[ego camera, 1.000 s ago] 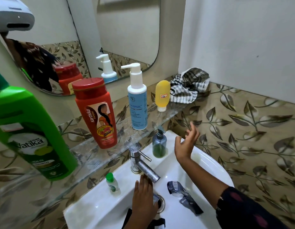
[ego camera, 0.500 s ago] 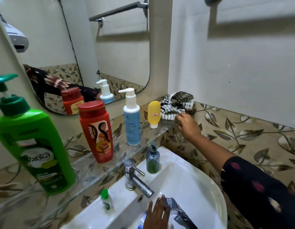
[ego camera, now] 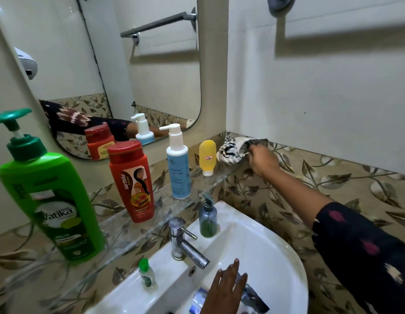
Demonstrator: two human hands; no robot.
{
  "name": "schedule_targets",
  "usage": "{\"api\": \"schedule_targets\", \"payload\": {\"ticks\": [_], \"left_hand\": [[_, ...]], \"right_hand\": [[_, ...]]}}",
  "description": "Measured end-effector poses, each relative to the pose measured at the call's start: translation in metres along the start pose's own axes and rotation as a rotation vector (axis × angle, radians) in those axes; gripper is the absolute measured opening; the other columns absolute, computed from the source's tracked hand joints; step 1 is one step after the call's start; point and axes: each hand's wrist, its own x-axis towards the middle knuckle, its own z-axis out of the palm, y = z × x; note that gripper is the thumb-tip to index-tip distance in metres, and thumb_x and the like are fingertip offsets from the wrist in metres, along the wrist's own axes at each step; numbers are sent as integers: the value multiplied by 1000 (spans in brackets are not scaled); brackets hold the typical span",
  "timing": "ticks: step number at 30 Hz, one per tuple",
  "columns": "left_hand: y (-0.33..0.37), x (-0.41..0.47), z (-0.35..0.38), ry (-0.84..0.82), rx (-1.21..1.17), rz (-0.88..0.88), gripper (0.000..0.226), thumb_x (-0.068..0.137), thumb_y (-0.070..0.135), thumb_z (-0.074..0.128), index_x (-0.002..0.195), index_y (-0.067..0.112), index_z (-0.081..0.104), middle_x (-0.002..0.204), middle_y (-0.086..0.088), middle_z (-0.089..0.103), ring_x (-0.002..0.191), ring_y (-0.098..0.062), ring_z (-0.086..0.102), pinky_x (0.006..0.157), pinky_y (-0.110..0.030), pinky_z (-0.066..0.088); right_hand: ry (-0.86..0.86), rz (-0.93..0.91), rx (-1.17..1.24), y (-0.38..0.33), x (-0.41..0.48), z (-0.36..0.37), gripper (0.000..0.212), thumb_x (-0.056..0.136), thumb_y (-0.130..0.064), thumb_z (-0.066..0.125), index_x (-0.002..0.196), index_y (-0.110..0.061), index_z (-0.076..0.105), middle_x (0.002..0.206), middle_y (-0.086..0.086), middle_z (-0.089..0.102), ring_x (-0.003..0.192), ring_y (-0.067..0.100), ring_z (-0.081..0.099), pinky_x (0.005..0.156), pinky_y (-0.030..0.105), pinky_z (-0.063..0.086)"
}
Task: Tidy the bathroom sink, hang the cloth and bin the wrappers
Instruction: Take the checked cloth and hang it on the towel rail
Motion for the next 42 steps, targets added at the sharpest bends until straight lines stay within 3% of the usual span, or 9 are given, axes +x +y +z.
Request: {"api": "schedule_targets", "payload": {"ticks": [2, 4, 6, 14, 17, 24, 28, 32, 42], "left_hand": [[6, 6, -27, -48, 3, 21, 62, 66, 67, 61, 117, 32, 60, 131, 0, 59, 114, -6, 60, 94, -22, 47], [8, 18, -46, 13, -82, 90, 73, 78, 58, 56, 141, 26, 36, 156, -8, 21, 140, -16, 30, 113, -32, 26], [21, 33, -70, 39, -266, 109, 70, 88, 46, 49, 147, 24, 18, 159, -3, -6, 144, -19, 12, 116, -33, 14], [49, 90, -157, 433, -511, 96, 56, 89, 36, 56, 139, 26, 33, 153, 2, 23, 134, -18, 33, 108, -40, 36], [60, 120, -190, 532, -711, 4, 52, 87, 30, 61, 133, 21, 39, 143, -6, 37, 119, -22, 48, 98, -42, 46], [81, 177, -224, 400, -1134, -182, 25, 86, 16, 61, 108, 10, 53, 114, -20, 60, 91, -35, 63, 73, -50, 58], [78, 179, -222, 359, -1086, -218, 6, 80, 4, 62, 79, 5, 67, 79, -18, 67, 71, -25, 60, 73, -51, 58], [66, 174, -229, 297, -924, -183, 10, 82, -1, 64, 89, -1, 71, 60, -2, 60, 48, -8, 54, 44, -16, 44], [59, 173, -298, 394, -209, -12, 19, 90, 17, 56, 104, 16, 69, 108, -15, 69, 94, -35, 62, 80, -37, 50]], "right_hand": [[100, 44, 87, 3, 0, -20, 26, 93, -13, 44, 114, -2, 54, 122, 23, 53, 110, 42, 52, 87, 45, 48], [161, 88, 101, 8, -2, -44, 26, 94, -15, 43, 115, -2, 52, 123, 22, 50, 113, 41, 48, 86, 46, 47], [185, 123, 91, 17, -3, -68, 26, 95, -17, 42, 115, -3, 51, 120, 22, 55, 114, 40, 46, 85, 45, 45], [144, 108, 626, 35, -17, -147, 9, 86, -10, 58, 87, -17, 63, 81, 3, 61, 74, 16, 52, 63, 25, 37], [99, 117, 713, 38, -26, -164, 17, 84, -9, 61, 74, -23, 61, 76, 1, 60, 80, 19, 54, 74, 31, 42], [-22, 66, 736, 36, -63, -184, 21, 82, -5, 64, 71, -23, 64, 83, 13, 64, 81, 24, 57, 81, 41, 47], [-93, 99, 684, 51, -80, -200, 16, 84, -1, 57, 83, -12, 69, 84, 10, 67, 80, 20, 60, 78, 34, 48], [-163, 110, 523, 71, -97, -219, 25, 83, 5, 50, 90, -7, 72, 81, 5, 68, 77, 15, 61, 75, 25, 49], [96, 22, 224, 80, -114, -256, 20, 83, -1, 64, 103, -3, 69, 102, 13, 70, 88, 16, 60, 79, 28, 45]]}}
